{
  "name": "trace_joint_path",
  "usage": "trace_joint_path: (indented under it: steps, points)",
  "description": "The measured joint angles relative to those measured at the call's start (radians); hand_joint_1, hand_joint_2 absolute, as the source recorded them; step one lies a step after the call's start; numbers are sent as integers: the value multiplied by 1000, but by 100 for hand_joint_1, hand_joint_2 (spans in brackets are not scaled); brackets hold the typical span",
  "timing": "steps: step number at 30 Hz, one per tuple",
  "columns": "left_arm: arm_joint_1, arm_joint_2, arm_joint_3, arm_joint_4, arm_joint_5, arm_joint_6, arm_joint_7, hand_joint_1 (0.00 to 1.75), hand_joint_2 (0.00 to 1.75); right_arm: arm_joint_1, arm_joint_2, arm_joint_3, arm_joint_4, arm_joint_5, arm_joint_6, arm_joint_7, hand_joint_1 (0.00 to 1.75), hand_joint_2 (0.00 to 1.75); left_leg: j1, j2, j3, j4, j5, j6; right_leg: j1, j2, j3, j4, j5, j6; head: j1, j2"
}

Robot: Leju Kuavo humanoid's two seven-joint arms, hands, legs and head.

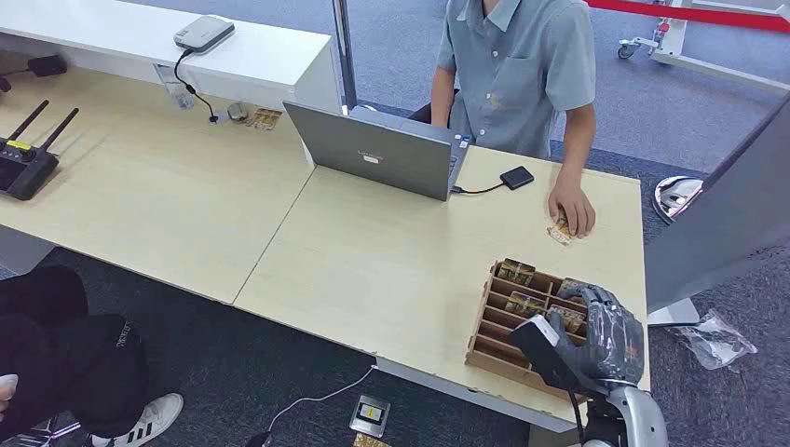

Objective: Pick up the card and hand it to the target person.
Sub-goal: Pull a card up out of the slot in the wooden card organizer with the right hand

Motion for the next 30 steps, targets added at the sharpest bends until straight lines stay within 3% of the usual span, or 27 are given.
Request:
trace_joint_path:
  steps: [30]
  points:
    - [-1, 16, -12, 2, -12, -34, -5, 0, 0, -29, 27, -17, 108, 16, 7, -13, 85, 175, 0, 0, 0, 0, 0, 0, 0, 0, 0, 0, 0, 0, 0, 0]
